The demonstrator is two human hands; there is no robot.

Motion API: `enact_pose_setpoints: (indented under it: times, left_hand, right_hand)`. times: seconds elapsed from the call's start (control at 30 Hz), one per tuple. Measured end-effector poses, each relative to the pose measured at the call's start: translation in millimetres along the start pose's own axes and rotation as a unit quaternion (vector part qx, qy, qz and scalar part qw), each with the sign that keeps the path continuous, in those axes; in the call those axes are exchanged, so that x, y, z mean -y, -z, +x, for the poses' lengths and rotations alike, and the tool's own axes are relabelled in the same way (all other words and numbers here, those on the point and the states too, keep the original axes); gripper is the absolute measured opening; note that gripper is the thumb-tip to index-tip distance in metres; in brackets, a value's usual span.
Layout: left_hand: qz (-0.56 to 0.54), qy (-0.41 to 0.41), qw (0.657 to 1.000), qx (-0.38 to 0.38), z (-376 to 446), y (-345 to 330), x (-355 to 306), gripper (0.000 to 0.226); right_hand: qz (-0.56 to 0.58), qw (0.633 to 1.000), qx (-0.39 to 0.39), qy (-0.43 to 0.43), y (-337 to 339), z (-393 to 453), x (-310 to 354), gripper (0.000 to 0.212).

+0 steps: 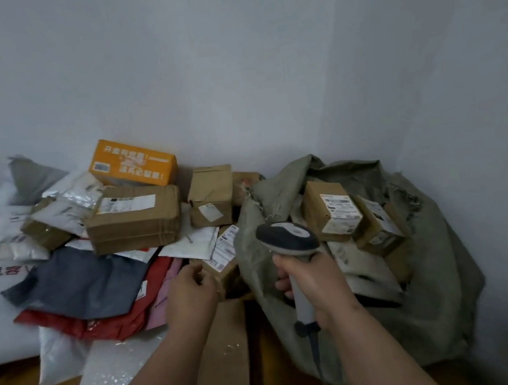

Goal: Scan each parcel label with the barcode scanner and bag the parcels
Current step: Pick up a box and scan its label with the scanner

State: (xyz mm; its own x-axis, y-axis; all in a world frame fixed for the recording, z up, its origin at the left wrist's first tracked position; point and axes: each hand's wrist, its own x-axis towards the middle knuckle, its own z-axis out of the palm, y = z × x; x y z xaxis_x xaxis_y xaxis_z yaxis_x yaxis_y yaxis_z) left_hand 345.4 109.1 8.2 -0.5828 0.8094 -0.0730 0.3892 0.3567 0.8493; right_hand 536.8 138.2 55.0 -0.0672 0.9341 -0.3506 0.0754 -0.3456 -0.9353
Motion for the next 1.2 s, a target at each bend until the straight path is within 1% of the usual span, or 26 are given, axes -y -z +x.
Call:
enact_pose_setpoints:
  times: [0.07,0.13,0.2,0.3,0.37,0.5,0.57,0.63,0.67,0.73,0.87,0.93,1.03,1.1,1.2]
  left_hand:
    - [0.001,-0.001,1.000,-0.013,10.0,17.5,14.9,0.016]
    - [0.023,0.012,0.999,-0.026,25.1,36.0,24.6,0.018]
    - [0.027,0.018,0.999,-0.032,43.5,53.9,31.1,0.026]
    - [0.022,0.022,0.999,-0.036,71.8,79.7,37.4,0.051]
    - [0.009,0.022,0.998,-0.055,89.8,95.8,41.7,0.059]
    - [-0.043,0.055,0.994,-0.079,123.9,122.1,53.7,0.069]
    - [-0.075,0.079,0.990,-0.089,139.4,130.0,60.6,0.072]
    - [-0.110,0.117,0.983,-0.088,153.6,133.3,64.9,0.080]
    - [-0.129,0.132,0.979,-0.082,160.6,133.4,66.2,0.083]
    - [-0.170,0.150,0.971,-0.071,175.3,131.3,69.2,0.087]
    - [-0.232,0.185,0.952,-0.077,207.9,126.5,74.5,0.089]
    - [-0.243,0.202,0.946,-0.075,223.8,124.4,77.0,0.088]
    - [-0.263,0.211,0.939,-0.075,239.0,119.0,80.7,0.078]
    - [-0.282,0.211,0.932,-0.086,241.1,115.7,81.7,0.071]
    - [-0.294,0.208,0.927,-0.101,238.8,114.7,79.9,0.062]
  right_hand:
    - [-0.013,1.000,0.004,-0.006,-25.0,2.2,-3.0,0.019]
    - [-0.008,1.000,0.001,0.002,-49.7,3.6,-2.6,0.016]
    - [-0.005,1.000,-0.004,0.008,-73.1,5.3,0.0,0.016]
    - [-0.009,1.000,-0.001,0.014,-108.1,9.8,5.4,0.015]
    - [-0.010,1.000,0.005,0.016,-130.2,14.1,7.0,0.015]
    - [0.008,0.999,0.023,0.022,-168.4,24.0,8.9,0.010]
    - [-0.002,0.999,0.016,0.034,-183.6,31.7,11.6,0.008]
    - [-0.006,0.999,0.010,0.044,-196.2,44.1,16.6,0.007]
    - [-0.008,0.999,0.011,0.048,-202.3,51.5,19.6,0.009]
    - [-0.008,0.998,0.028,0.056,-213.9,70.0,24.2,0.021]
    - [0.008,0.994,0.060,0.089,-235.5,107.5,27.7,0.030]
    - [0.012,0.994,0.067,0.089,-243.4,125.6,25.3,0.034]
    - [0.021,0.995,0.083,0.053,-250.3,146.6,17.0,0.023]
    - [0.026,0.995,0.090,0.035,-253.8,152.4,9.2,0.021]
    - [0.033,0.996,0.080,0.031,-257.7,151.6,0.4,0.018]
